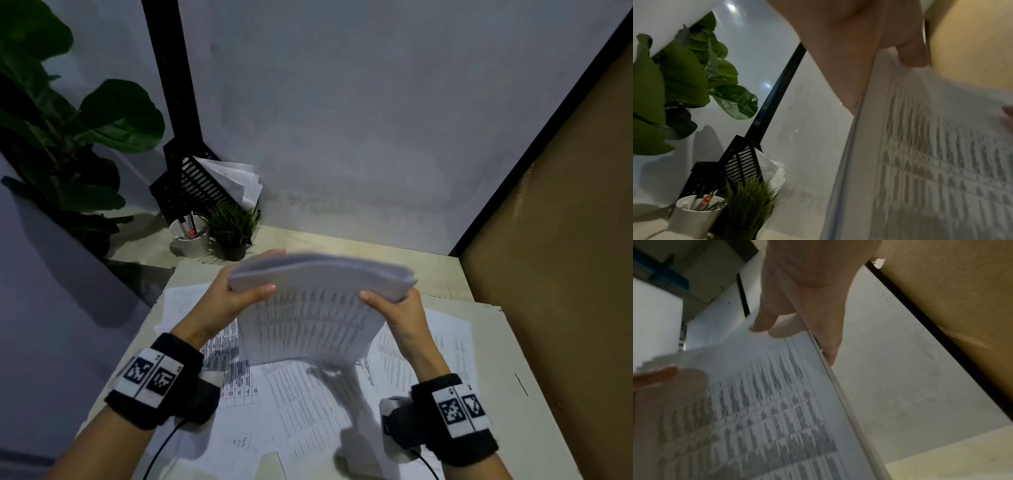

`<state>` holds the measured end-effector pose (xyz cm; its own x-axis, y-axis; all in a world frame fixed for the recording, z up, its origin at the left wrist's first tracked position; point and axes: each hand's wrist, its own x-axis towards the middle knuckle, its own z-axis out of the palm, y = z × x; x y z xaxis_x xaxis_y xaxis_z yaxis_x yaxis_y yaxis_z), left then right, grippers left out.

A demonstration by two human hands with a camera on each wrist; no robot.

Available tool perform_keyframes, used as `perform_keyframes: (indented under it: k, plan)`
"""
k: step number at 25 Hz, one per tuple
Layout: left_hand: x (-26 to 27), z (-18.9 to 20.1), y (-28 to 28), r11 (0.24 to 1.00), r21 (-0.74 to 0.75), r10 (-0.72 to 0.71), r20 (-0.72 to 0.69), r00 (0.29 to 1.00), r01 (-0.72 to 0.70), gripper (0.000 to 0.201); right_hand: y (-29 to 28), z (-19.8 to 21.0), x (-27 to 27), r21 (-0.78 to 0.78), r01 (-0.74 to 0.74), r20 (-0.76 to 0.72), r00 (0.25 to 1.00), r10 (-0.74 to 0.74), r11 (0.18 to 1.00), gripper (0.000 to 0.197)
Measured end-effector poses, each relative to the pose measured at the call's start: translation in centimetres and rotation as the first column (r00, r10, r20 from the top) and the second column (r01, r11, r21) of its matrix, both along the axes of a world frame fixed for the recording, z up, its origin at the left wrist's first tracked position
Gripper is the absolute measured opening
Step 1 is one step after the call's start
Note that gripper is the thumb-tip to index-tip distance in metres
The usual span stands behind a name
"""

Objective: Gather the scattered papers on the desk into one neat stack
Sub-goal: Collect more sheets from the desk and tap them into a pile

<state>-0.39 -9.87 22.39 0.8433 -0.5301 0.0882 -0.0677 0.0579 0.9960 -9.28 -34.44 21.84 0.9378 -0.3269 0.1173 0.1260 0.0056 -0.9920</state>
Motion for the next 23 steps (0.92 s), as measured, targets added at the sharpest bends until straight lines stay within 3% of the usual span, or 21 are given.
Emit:
perform_keyframes:
  k: [3,5,8,11,13,15,17,19,21,22,23]
  plan:
    - [-0.5,-0.1,-0.2,0.998,0.026,0.055,0.049,0.997,-0.057,0.051,0.9,0.5,0.5,0.02,0.093,0.016,0.996,-0.093,0.995,0.01]
    - [-0.4,0.2,-0.7,0.994,-0.03,0.103,0.058,0.993,-0.101,0.043,1.3,0.9,1.1,0.029,0.16,0.027,0.987,-0.161,0.987,0.015]
    - [0.1,0.9,-1.7,0.98,-0.119,0.171,0.071,0.983,-0.162,0.047,1.7,1.1,2.2,0.005,0.224,0.007,0.974,-0.224,0.974,0.02]
    - [0.4,0.9,-2.7,0.962,-0.094,0.264,0.05,0.963,-0.258,0.024,1.4,0.9,2.7,0.008,0.24,-0.014,0.971,-0.24,0.971,0.012]
    - [0.6,0.6,-2.7,0.965,-0.109,0.242,0.04,0.969,-0.237,0.027,1.0,0.9,2.9,0.008,0.234,-0.025,0.972,-0.233,0.972,0.014]
    - [0.5,0.2,-2.3,0.981,-0.125,0.155,0.064,0.986,-0.146,0.052,0.5,1.0,3.2,0.0,0.212,-0.048,0.976,-0.211,0.977,0.018]
    - [0.2,-1.0,-1.9,0.992,-0.047,0.117,0.053,0.992,-0.115,0.067,0.2,1.1,3.2,-0.008,0.2,-0.054,0.978,-0.2,0.98,0.02]
    - [0.1,-2.3,-1.8,0.99,0.037,0.136,-0.008,0.991,-0.135,0.058,-0.3,0.8,3.1,0.016,0.159,-0.019,0.987,-0.159,0.987,0.03]
    - [0.3,-3.0,-1.7,0.979,0.072,0.194,-0.072,0.978,-0.189,0.043,-0.9,-0.1,3.0,0.024,0.036,-0.004,0.999,-0.036,0.999,0.057]
    - [0.6,-3.2,-1.5,0.978,0.074,0.204,-0.093,0.975,-0.197,0.048,-1.0,-0.8,2.9,-0.01,-0.016,-0.054,0.998,0.015,1.0,0.061]
    - [0.8,-3.4,-1.3,0.979,0.081,0.196,-0.113,0.974,-0.188,0.057,-0.9,-1.7,2.9,-0.052,-0.064,-0.133,0.99,0.056,0.997,0.052]
